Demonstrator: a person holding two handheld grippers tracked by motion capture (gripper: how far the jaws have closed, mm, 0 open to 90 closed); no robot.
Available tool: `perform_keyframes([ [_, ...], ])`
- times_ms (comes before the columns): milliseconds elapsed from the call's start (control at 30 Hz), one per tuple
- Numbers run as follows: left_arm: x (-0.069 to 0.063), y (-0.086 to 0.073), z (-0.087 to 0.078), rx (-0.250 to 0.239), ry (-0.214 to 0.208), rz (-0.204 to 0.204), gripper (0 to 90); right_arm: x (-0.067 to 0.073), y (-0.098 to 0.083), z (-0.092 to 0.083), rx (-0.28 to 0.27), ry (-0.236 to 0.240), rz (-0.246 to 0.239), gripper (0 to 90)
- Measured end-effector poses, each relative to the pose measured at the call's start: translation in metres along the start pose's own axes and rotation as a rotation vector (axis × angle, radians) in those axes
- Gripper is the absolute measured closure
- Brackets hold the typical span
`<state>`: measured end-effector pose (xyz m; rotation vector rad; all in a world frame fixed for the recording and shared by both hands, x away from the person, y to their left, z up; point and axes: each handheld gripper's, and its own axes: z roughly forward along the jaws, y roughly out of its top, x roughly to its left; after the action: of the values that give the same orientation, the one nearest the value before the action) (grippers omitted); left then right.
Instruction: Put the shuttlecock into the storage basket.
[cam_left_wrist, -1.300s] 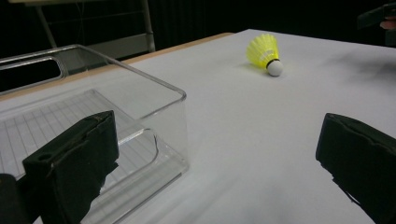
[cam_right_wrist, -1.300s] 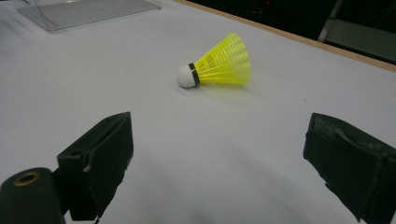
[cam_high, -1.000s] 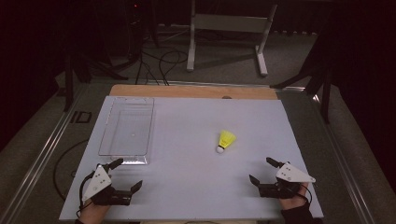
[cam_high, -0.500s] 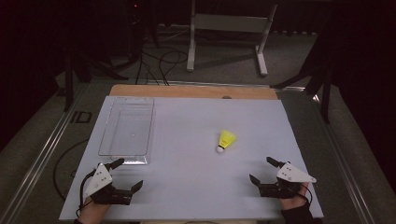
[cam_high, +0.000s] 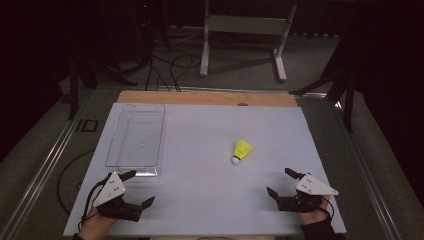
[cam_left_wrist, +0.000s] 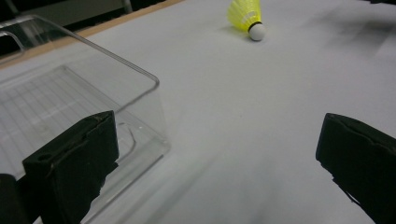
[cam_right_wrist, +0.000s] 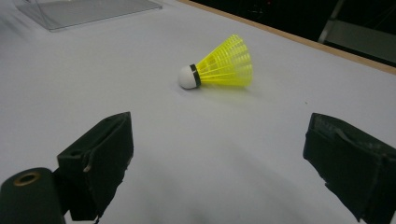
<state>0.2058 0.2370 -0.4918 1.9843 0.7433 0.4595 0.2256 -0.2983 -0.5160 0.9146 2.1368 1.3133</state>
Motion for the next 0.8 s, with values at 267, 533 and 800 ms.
perform_keyframes([
  [267,0.0,0.011,-0.001,0.051,-0.028,0.01,0.1,0.0,0.001,0.0,-0.002,0.005,-0.004,8.8],
  [533,0.0,0.025,-0.001,0.114,-0.062,0.032,0.1,0.001,0.002,0.0,-0.001,0.009,-0.005,8.8],
  [800,0.001,0.038,0.002,0.201,-0.084,0.029,0.1,0.001,0.002,0.0,-0.003,0.01,-0.006,8.8],
])
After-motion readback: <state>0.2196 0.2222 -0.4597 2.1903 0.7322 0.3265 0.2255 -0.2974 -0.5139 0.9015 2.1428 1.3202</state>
